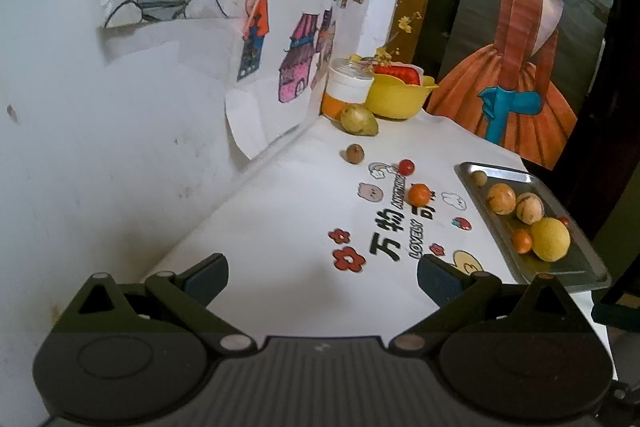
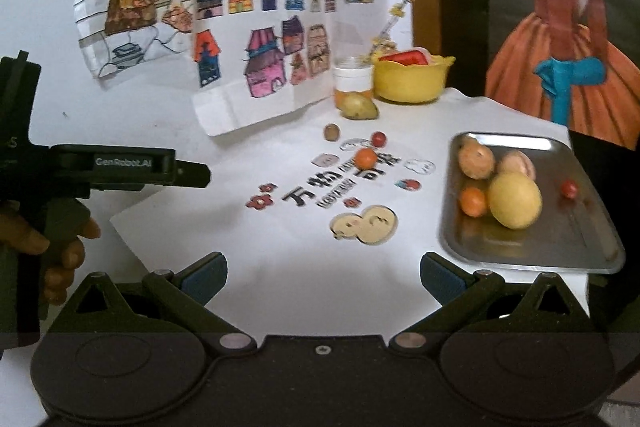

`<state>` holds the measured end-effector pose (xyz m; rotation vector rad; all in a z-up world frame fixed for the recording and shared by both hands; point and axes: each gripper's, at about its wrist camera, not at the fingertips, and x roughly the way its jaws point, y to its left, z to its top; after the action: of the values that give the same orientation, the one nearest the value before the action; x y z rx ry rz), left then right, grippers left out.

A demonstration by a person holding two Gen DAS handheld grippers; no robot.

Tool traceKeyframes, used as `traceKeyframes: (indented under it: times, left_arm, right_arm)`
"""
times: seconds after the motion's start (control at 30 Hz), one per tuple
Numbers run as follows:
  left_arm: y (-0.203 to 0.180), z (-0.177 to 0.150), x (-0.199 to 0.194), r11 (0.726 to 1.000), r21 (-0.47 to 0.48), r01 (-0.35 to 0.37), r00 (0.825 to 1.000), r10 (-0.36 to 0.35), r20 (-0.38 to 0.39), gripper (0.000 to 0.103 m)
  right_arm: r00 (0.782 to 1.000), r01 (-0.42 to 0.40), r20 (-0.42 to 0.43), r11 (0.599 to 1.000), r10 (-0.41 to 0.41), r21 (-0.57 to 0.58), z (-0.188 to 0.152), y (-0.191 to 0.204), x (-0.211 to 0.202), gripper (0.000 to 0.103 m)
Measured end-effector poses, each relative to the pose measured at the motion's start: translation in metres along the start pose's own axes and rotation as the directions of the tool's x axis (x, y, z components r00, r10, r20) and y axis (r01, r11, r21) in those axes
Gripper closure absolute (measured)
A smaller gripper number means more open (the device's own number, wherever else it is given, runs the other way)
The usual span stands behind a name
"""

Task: Organize fruits
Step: 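Lift both open tools up and away from the metal tray, then move the left tool to a small brown kiwi while the right tool approaches another tangerine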

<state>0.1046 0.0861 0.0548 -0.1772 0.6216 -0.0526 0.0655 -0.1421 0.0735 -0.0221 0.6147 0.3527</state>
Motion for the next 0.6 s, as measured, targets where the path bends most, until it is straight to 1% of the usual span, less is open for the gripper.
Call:
traceKeyframes:
  times: [0.17,0.3,0.4,0.5,0.6]
  left_arm:
    - [0.003,0.011,0.011,1.000,0.003,-0.001,1.000,0.001,-0.009,0.000]
    - [-0.004,0.021,0.024,0.999,0.048,0.014,1.000,-0.014,-0.002,0.000]
    - [-0.011,0.032,0.036,0.997,0.076,0.022,1.000,-0.023,0.014,0.000]
    - [-0.017,0.043,0.051,0.997,0.075,0.026,0.999,-0.028,0.022,0.000]
    - [-0.023,0.052,0.071,0.997,0.070,0.034,0.999,-0.036,0.022,0.000]
  right_arm:
    - [1.000,-0.004,0.010,1.000,0.004,-0.011,0.017,0.004,0.016,0.001]
    - [0.995,0.067,0.077,0.997,-0.069,0.036,0.034,-0.004,0.024,0.001]
    - [0.988,0.094,0.114,0.994,-0.101,0.064,0.048,-0.015,0.033,0.001]
    - [0.979,0.132,0.149,0.989,-0.142,0.073,0.058,-0.025,0.044,0.001]
    - [0.965,0.177,0.178,0.980,-0.190,0.086,0.059,-0.034,0.057,0.001]
